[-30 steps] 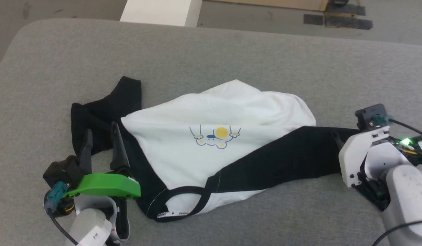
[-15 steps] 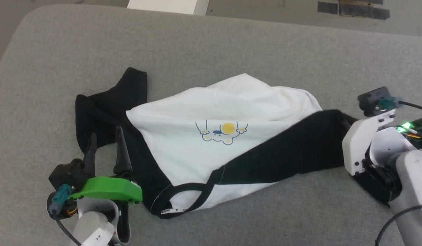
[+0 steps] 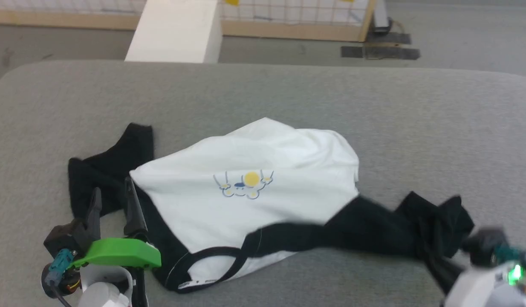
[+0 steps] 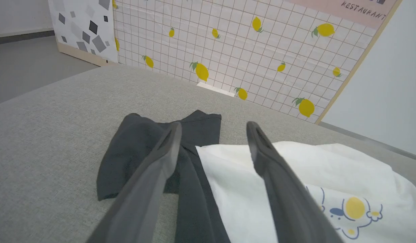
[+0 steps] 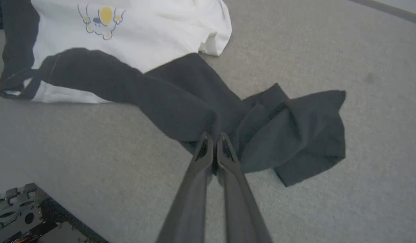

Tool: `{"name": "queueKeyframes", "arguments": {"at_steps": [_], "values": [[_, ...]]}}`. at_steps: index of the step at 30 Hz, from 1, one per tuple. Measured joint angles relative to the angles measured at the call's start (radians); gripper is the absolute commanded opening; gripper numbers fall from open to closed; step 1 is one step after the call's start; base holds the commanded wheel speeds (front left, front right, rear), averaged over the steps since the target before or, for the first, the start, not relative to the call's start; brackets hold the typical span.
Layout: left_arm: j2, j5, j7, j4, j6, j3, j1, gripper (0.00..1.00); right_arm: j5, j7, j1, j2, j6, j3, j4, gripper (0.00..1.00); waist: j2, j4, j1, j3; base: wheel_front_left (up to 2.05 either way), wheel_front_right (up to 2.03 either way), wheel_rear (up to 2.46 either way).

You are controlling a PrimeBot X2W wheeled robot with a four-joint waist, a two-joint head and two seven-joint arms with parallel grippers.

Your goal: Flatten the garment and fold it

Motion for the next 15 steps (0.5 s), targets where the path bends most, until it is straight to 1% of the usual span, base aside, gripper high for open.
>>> {"name": "queueKeyframes", "arguments": {"at_steps": [3, 5, 7, 8, 9, 12, 15], "values": [[0.0, 0.002, 0.0, -0.003, -0.003, 0.008, 0.0, 1.0, 0.019, 0.054, 0.1, -0.005, 0.0, -0.013, 0.019, 0.0, 0.0, -0.029, 0.0, -0.013, 0.0, 0.0, 0.0], [0.0, 0.003, 0.0, -0.007, -0.003, 0.01, 0.001, 1.0, 0.022, 0.095, 0.138, -0.003, 0.0, -0.035, 0.043, 0.0, 0.0, -0.044, 0.0, -0.018, 0.0, 0.0, 0.0], [0.0, 0.004, 0.0, -0.009, -0.005, 0.012, 0.001, 1.0, 0.0, 0.139, 0.164, 0.009, 0.0, -0.085, 0.071, 0.01, 0.0, -0.057, 0.0, -0.022, 0.0, 0.0, 0.0], [0.0, 0.004, 0.0, -0.009, -0.007, 0.012, 0.001, 1.0, -0.023, 0.145, 0.169, 0.019, 0.0, -0.109, 0.076, 0.33, 0.0, -0.062, 0.0, -0.022, 0.0, 0.0, 0.0], [0.0, 0.004, 0.0, -0.008, -0.008, 0.012, 0.001, 1.0, -0.038, 0.145, 0.17, 0.037, 0.0, -0.134, 0.079, 1.0, 0.0, -0.065, 0.0, -0.022, 0.0, 0.0, 0.0], [0.0, 0.004, 0.0, -0.006, -0.009, 0.01, 0.001, 1.0, -0.095, 0.14, 0.167, 0.107, 0.0, -0.19, 0.08, 1.0, 0.0, -0.064, 0.0, -0.018, 0.0, 0.0, 0.0], [0.0, 0.004, 0.0, -0.003, -0.016, 0.006, 0.001, 1.0, -0.156, 0.066, 0.139, 0.169, 0.0, -0.238, 0.061, 1.0, 0.0, -0.055, 0.0, -0.017, 0.0, 0.0, 0.0]]}}
